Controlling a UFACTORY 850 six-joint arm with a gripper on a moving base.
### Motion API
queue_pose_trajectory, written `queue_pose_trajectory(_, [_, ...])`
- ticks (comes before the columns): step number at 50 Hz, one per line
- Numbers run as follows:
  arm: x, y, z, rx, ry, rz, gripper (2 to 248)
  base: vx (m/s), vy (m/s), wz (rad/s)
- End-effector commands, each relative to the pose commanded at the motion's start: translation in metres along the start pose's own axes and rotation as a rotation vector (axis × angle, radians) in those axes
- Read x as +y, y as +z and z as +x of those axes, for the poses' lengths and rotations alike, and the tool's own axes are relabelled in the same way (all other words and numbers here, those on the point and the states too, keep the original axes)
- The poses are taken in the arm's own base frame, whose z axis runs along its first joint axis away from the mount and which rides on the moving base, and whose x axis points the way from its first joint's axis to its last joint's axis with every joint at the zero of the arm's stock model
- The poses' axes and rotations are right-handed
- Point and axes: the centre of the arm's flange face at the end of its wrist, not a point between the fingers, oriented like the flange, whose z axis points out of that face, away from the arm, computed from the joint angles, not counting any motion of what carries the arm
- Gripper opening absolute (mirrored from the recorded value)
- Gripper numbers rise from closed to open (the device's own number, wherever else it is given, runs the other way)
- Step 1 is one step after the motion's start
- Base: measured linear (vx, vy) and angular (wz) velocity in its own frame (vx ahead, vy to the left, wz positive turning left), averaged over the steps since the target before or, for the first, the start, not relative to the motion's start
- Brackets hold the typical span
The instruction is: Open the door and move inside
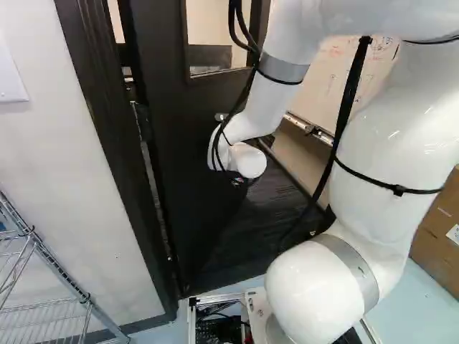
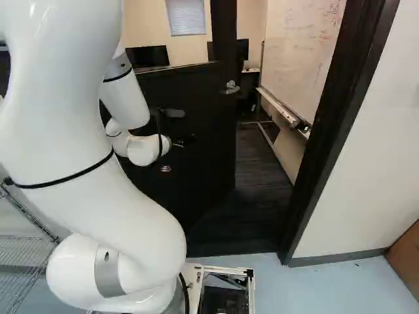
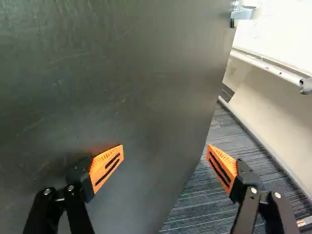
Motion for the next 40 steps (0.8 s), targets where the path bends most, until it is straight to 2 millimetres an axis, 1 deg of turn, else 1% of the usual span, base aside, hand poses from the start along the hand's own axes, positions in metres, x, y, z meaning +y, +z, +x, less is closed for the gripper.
queue_pose_trajectory(19, [-0.022, 0.015, 0.003, 0.000, -0.018, 0.045, 247, 0.000, 0.000, 0.000])
queue_pose_trajectory(40, [-0.043, 0.030, 0.005, 0.004, -0.047, 0.098, 247, 0.000, 0.000, 0.000])
